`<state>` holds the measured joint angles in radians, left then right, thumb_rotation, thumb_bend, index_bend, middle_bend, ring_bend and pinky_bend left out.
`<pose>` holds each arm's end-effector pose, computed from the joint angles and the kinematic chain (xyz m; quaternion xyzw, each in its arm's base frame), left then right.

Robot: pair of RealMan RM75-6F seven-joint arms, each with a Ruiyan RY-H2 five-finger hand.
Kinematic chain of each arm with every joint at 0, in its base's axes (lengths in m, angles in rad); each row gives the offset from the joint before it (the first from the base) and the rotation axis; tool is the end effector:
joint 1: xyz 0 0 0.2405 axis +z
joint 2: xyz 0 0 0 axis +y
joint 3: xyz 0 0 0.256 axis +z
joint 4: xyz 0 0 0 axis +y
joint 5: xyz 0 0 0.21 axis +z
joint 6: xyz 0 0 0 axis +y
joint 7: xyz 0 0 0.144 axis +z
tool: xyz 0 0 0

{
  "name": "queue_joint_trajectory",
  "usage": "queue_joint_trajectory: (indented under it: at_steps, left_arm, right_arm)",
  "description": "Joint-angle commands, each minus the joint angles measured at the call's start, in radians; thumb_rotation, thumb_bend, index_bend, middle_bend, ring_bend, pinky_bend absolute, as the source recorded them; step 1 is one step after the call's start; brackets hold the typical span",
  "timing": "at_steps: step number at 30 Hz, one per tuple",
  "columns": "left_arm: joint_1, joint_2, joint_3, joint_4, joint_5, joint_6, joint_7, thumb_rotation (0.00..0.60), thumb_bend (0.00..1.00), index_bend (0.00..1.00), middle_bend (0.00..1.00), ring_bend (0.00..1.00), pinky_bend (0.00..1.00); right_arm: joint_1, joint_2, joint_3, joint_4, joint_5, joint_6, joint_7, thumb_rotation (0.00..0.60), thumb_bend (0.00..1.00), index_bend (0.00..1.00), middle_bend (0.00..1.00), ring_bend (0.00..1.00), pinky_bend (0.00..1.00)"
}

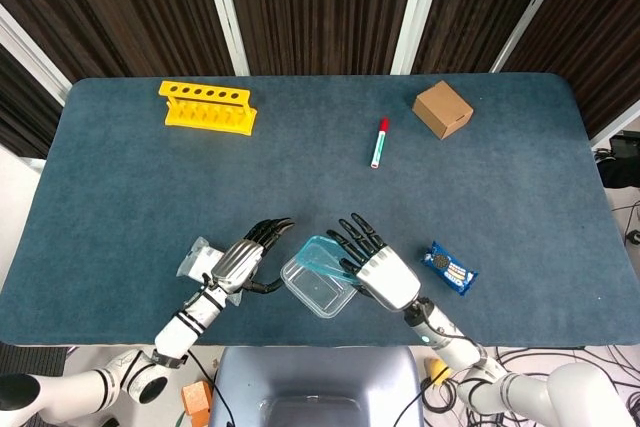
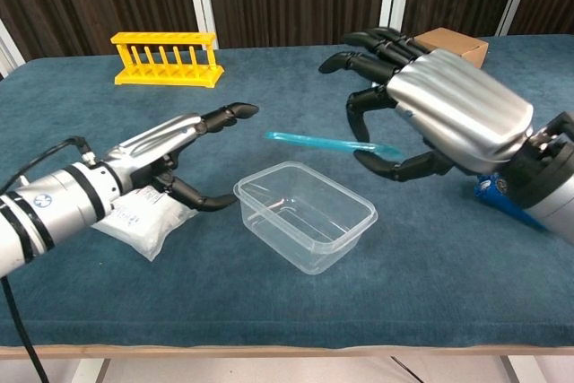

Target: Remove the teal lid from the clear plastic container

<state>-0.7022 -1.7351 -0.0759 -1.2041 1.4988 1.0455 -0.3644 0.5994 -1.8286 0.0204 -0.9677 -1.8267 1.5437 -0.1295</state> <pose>-0.1513 0.3162 -0.0660 -0.6916 -0.4777 -0.4867 0.2380 -0.1557 -0.2798 -0.0356 0.7320 -0.1012 0.5533 0.3844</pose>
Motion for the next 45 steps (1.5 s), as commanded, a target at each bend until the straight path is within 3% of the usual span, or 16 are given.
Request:
queue_joint_trajectory:
  at_steps: [1, 8, 11, 14, 16, 18, 22, 26, 34, 41, 45]
  left_arm:
    - [0.011, 0.035, 0.003, -0.020, -0.003, 0.007, 0.019, 0.600, 0.27, 0.00, 0.00, 0.00, 0.03]
    - [0.033, 0.100, -0.004, -0.031, -0.019, 0.025, 0.019, 0.599, 0.27, 0.00, 0.00, 0.00, 0.02]
    - [0.032, 0.097, -0.002, -0.025, -0.023, 0.013, 0.006, 0.600, 0.27, 0.00, 0.00, 0.00, 0.02]
    - [0.030, 0.088, 0.009, -0.015, -0.012, 0.009, 0.030, 0.599, 0.27, 0.00, 0.00, 0.00, 0.02]
    - [0.034, 0.081, 0.011, -0.012, -0.011, 0.015, 0.056, 0.600, 0.27, 0.00, 0.00, 0.00, 0.02]
    - [0.036, 0.079, 0.013, -0.013, -0.012, 0.017, 0.078, 0.600, 0.27, 0.00, 0.00, 0.00, 0.02]
    - [0.040, 0.079, 0.009, -0.020, -0.020, 0.018, 0.103, 0.600, 0.27, 0.00, 0.00, 0.00, 0.01]
    - [0.043, 0.093, 0.008, -0.042, -0.020, 0.023, 0.122, 0.600, 0.27, 0.00, 0.00, 0.00, 0.01]
    - [0.062, 0.193, 0.041, -0.147, 0.017, 0.043, 0.177, 0.600, 0.27, 0.00, 0.00, 0.00, 0.01]
    - [0.162, 0.400, 0.140, -0.320, 0.067, 0.136, 0.351, 0.600, 0.28, 0.00, 0.00, 0.00, 0.02]
    - [0.283, 0.527, 0.226, -0.413, 0.054, 0.226, 0.514, 0.600, 0.28, 0.00, 0.00, 0.00, 0.00]
  right_arm:
    - [-0.004, 0.041, 0.010, 0.011, 0.001, 0.013, -0.025, 0.600, 0.49, 0.77, 0.15, 0.00, 0.00]
    - [-0.032, 0.108, 0.040, 0.083, 0.084, -0.032, -0.029, 0.600, 0.49, 0.72, 0.15, 0.00, 0.00]
    - [-0.044, 0.094, 0.048, 0.099, 0.148, -0.112, -0.027, 0.600, 0.49, 0.55, 0.13, 0.00, 0.00]
    - [-0.049, 0.077, 0.050, 0.083, 0.206, -0.205, -0.017, 0.600, 0.46, 0.29, 0.05, 0.00, 0.00]
    - [-0.049, 0.073, 0.052, 0.046, 0.244, -0.269, -0.012, 0.600, 0.36, 0.10, 0.01, 0.00, 0.00]
    - [-0.048, 0.077, 0.057, -0.008, 0.275, -0.316, -0.002, 0.600, 0.26, 0.01, 0.00, 0.00, 0.00]
    - [-0.048, 0.114, 0.050, -0.110, 0.299, -0.368, -0.030, 0.600, 0.15, 0.00, 0.00, 0.00, 0.00]
    - [-0.057, 0.196, 0.019, -0.243, 0.306, -0.410, -0.075, 0.600, 0.11, 0.00, 0.00, 0.00, 0.00]
    - [-0.082, 0.477, -0.043, -0.627, 0.321, -0.470, -0.069, 0.600, 0.10, 0.00, 0.00, 0.00, 0.00]
    - [-0.256, 0.715, -0.143, -0.778, 0.247, -0.238, -0.079, 0.600, 0.10, 0.00, 0.00, 0.00, 0.00]
    - [-0.409, 0.787, -0.208, -0.754, 0.239, -0.073, -0.079, 0.600, 0.10, 0.00, 0.00, 0.00, 0.00]
